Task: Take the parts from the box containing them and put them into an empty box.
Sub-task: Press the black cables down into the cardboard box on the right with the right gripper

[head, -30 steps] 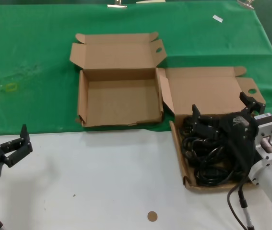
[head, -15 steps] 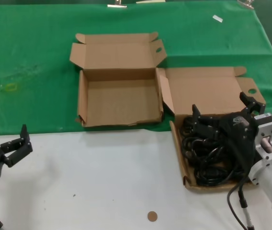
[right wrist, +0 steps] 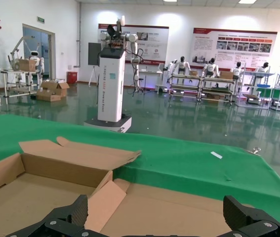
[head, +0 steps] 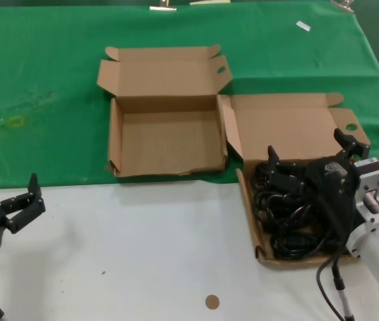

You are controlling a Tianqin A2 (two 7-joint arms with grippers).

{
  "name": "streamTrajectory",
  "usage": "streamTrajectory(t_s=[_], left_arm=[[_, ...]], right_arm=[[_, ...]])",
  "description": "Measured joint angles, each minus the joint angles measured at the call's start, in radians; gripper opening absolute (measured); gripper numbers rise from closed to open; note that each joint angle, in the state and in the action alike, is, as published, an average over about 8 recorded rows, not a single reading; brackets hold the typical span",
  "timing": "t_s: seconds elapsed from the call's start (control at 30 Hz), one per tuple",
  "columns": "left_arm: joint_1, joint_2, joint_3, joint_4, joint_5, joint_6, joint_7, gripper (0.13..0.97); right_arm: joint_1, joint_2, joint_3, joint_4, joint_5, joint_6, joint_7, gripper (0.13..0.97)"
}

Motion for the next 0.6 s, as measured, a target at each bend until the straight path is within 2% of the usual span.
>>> streamTrajectory(t_s=[0.6], left_arm=[[0.0,0.0,0.0,0.0,0.0,0.0,0.0,0.966]], right_arm=[[0.0,0.0,0.0,0.0,0.0,0.0,0.0,0.966]])
